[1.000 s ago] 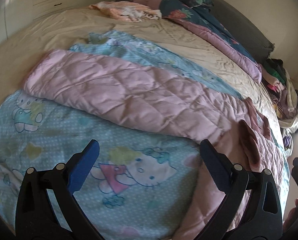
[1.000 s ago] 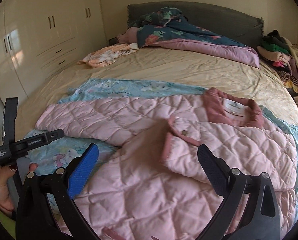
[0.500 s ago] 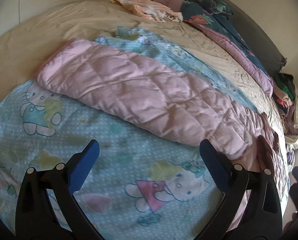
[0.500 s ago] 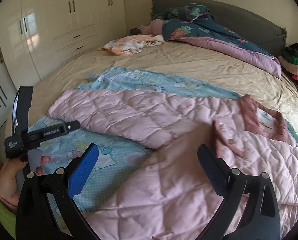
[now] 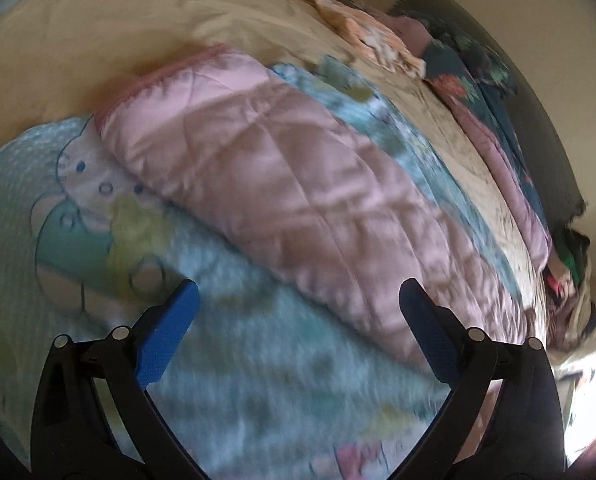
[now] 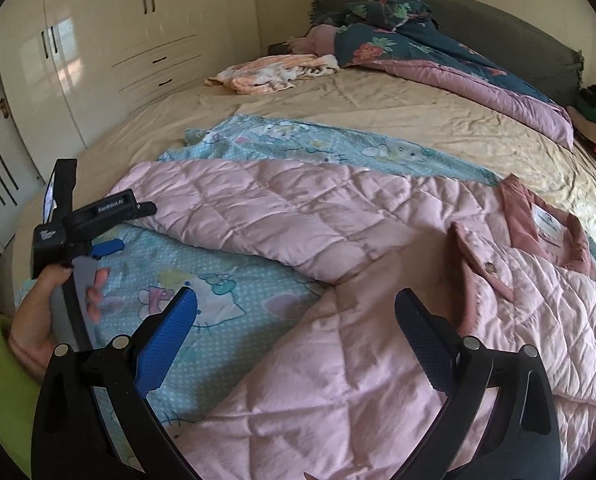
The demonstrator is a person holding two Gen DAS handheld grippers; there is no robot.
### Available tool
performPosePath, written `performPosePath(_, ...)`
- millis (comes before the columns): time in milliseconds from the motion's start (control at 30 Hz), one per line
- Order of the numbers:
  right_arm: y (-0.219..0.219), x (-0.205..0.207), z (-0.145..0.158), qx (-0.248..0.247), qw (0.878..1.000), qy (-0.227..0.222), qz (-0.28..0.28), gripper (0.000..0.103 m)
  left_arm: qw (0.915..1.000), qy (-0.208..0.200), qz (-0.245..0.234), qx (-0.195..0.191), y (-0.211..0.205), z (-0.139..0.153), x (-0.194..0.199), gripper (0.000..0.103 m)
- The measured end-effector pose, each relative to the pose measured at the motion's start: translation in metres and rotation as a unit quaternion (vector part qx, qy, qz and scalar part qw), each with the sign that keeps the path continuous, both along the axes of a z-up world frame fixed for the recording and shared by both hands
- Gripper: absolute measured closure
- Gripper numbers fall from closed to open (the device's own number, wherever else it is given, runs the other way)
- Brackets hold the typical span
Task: Fold large clothes
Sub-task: 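Grasp the other sleeve cuff with the left tool, then lift the sleeve with the left tool and swing it toward the collar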
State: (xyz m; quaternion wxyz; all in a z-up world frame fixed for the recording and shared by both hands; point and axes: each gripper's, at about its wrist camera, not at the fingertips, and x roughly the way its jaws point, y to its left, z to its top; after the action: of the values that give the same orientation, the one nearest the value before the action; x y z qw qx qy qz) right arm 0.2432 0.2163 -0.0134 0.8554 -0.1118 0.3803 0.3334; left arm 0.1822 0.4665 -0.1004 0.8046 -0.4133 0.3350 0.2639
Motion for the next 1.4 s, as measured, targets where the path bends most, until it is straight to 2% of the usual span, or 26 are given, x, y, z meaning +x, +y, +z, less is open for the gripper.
performPosePath(133,-0.022,0.008,0.000,0.005,1.000,0.005,-0.026,0.004,0.9997,0.006,0.022,0.008,0.014,0.000,0.010,0.012)
performPosePath(200,-0.034,0.013,0.000,0.008,0.999,0.008,-0.038,0.004,0.9988,0.015,0.041,0.023,0.019,0.002,0.015,0.032)
performPosePath(267,-0.044,0.015,0.000,0.008,0.999,0.009,-0.047,0.004,0.9984,0.023,0.048,0.020,0.025,0.001,0.018,0.036)
performPosePath(333,-0.055,0.017,0.001,0.009,0.998,0.008,-0.057,0.004,0.9977,0.022,0.060,0.024,0.031,0.005,0.018,0.051)
performPosePath(400,-0.067,0.019,0.002,0.013,0.998,0.009,-0.066,0.004,0.9975,0.010,0.063,0.032,0.032,0.014,0.014,0.071)
performPosePath(500,-0.079,0.021,0.003,0.017,0.997,0.007,-0.075,0.004,0.9968,-0.010,0.052,0.059,0.027,0.040,0.011,0.084)
performPosePath(667,-0.105,0.019,0.013,0.036,0.995,0.003,-0.094,0.004,0.9920,-0.056,0.029,0.110,0.006,0.103,0.012,0.090)
performPosePath(933,-0.153,0.006,0.033,0.062,0.990,-0.010,-0.124,0.004,0.9746,-0.121,-0.027,0.186,-0.062,0.200,0.024,0.092)
performPosePath(1167,-0.199,-0.009,0.052,0.075,0.985,-0.024,-0.151,0.004,0.9603,-0.144,-0.083,0.224,-0.120,0.245,0.036,0.092)
performPosePath(1400,-0.240,-0.021,0.070,0.092,0.979,-0.039,-0.178,0.004,0.9470,-0.152,-0.126,0.253,-0.176,0.272,0.039,0.093)
